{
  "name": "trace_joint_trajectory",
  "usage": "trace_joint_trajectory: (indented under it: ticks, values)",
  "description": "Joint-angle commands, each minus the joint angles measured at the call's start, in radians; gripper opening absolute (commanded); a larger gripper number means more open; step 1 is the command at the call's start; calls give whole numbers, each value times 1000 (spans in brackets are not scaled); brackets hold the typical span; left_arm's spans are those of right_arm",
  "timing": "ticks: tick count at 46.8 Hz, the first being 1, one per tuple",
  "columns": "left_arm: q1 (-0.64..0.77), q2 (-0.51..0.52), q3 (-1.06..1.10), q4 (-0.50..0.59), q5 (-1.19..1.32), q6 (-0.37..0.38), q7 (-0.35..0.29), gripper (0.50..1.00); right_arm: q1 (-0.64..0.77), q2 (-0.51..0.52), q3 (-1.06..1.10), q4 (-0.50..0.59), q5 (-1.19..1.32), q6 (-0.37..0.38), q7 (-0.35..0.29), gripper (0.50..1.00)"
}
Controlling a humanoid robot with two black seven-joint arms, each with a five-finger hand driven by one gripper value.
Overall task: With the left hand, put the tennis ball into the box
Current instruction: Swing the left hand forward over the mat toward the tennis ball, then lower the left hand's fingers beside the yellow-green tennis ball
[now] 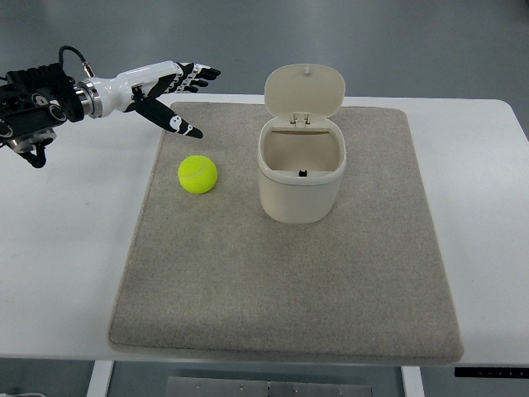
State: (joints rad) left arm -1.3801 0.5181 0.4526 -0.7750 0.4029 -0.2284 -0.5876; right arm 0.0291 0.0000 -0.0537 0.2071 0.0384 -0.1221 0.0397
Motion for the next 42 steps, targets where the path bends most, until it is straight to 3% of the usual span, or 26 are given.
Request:
trace_joint_trajectory:
  ticks: [1,18,42]
  values:
    - [1,-1,1,8,34,-6,-1,979,0,0,0,0,0,-1,0,901]
    - [16,-10,-3,3,269,-5,-17,975,0,0,0,0,0,1,0,901]
    - [32,-10,-11,2,307,-3,-23,977,0,0,0,0,0,1,0,901]
